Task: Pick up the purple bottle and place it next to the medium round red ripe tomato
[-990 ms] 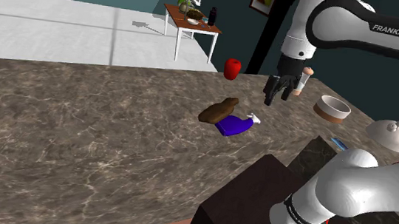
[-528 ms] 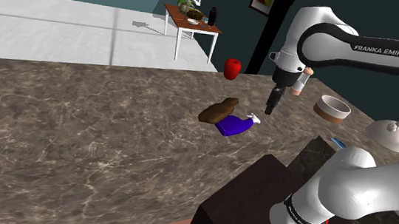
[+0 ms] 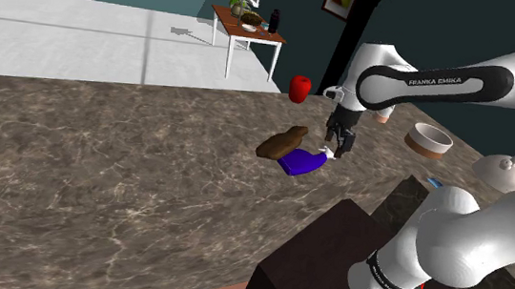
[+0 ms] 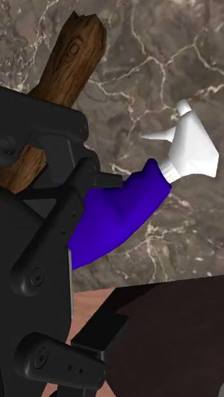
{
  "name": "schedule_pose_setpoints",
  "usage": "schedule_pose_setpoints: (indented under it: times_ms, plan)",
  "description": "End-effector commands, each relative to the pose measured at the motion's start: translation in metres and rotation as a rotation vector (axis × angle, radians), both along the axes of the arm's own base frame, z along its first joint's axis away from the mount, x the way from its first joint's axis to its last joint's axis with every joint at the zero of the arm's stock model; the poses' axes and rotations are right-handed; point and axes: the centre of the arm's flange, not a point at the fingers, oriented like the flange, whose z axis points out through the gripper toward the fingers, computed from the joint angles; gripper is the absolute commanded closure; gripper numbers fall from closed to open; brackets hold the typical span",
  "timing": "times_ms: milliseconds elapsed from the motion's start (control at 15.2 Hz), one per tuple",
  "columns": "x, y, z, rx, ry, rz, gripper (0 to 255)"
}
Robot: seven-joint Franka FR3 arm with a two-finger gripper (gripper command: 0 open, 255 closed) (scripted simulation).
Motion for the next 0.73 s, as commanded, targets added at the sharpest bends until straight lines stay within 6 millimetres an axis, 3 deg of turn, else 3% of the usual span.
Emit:
schedule_pose_setpoints:
  times_ms: [0,132,660]
  plan:
    - [0.013,-0.002,-0.022,0.021,-0.011,0.183,0]
    - [0.025,-0.002,-0.040,0.039,-0.017,0.321,0]
    - [0.022,-0.001,-0.079,0.039,-0.017,0.321,0]
